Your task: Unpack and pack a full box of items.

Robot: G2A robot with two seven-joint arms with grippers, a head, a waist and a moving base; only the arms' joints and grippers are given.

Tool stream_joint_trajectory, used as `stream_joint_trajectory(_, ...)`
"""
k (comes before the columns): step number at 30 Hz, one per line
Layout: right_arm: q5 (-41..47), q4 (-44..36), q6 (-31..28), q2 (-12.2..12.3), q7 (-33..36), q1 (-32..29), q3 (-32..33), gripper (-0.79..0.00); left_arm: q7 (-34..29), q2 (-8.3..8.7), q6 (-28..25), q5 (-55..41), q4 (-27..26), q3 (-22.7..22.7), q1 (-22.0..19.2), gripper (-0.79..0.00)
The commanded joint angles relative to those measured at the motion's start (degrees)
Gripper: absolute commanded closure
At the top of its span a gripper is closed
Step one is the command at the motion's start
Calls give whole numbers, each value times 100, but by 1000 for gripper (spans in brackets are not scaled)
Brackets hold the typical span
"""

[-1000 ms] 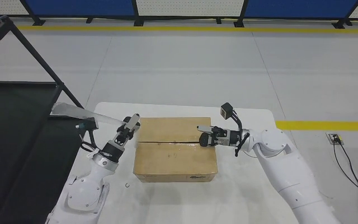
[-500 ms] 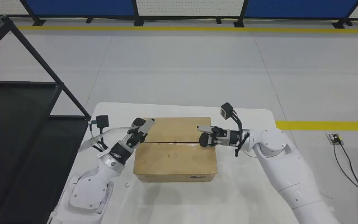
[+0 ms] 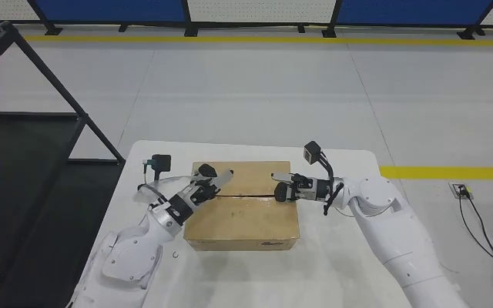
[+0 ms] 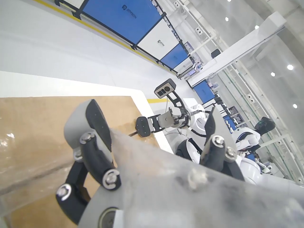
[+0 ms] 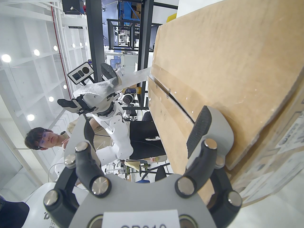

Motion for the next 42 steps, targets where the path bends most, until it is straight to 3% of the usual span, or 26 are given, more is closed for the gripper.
stream_joint_trajectory(1, 0, 0, 0, 0, 0, 0, 0, -785, -16, -3, 84, 92, 32, 43, -49, -785)
stream_joint_trajectory(20, -85, -876, 210, 224, -374, -663, 597, -785, -372, -61, 360, 309, 389, 525, -592, -785)
stream_joint_trajectory(34, -26, -931, 227, 278, -384, -746, 658, -785, -789, -81, 358, 622, 465, 853, -802, -785)
stream_joint_trajectory(42, 55, -856, 121, 298, -378, -766, 682, -785, -588, -122, 534, 687, 396, 1007, -844, -785)
